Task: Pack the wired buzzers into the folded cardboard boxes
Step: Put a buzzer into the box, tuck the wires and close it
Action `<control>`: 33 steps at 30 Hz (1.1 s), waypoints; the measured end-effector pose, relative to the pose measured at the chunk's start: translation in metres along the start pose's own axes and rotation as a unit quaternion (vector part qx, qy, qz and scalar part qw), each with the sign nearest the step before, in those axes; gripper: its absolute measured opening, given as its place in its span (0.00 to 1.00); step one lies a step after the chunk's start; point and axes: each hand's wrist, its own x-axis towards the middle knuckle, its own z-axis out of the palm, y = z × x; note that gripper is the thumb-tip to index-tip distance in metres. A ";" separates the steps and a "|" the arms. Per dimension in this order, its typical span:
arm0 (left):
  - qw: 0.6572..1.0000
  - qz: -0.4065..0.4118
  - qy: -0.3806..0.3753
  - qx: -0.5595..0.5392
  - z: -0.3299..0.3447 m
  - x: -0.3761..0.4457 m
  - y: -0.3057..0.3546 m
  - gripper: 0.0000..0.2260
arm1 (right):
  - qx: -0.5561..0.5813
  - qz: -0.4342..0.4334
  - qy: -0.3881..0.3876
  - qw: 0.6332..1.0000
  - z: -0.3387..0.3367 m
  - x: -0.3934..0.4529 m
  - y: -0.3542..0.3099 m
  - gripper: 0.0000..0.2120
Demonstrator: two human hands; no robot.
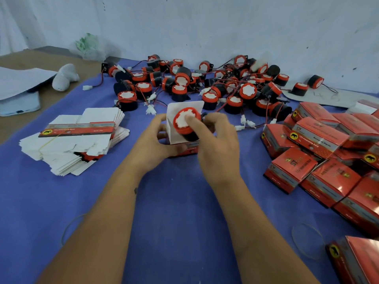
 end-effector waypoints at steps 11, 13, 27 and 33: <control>0.999 0.002 -0.029 -0.035 -0.001 0.003 -0.001 0.29 | 0.083 0.045 -0.015 0.995 0.008 -0.006 -0.008 0.14; 0.999 0.002 -0.040 -0.035 -0.002 0.003 0.000 0.29 | 0.087 0.040 0.011 0.995 0.009 -0.006 -0.008 0.13; 0.998 0.006 -0.059 -0.026 -0.002 0.006 -0.003 0.33 | 0.045 0.058 -0.106 0.992 0.005 -0.003 -0.010 0.14; 0.998 0.007 -0.048 -0.039 0.000 0.007 -0.005 0.28 | 0.002 0.056 -0.146 0.988 0.009 -0.006 -0.008 0.12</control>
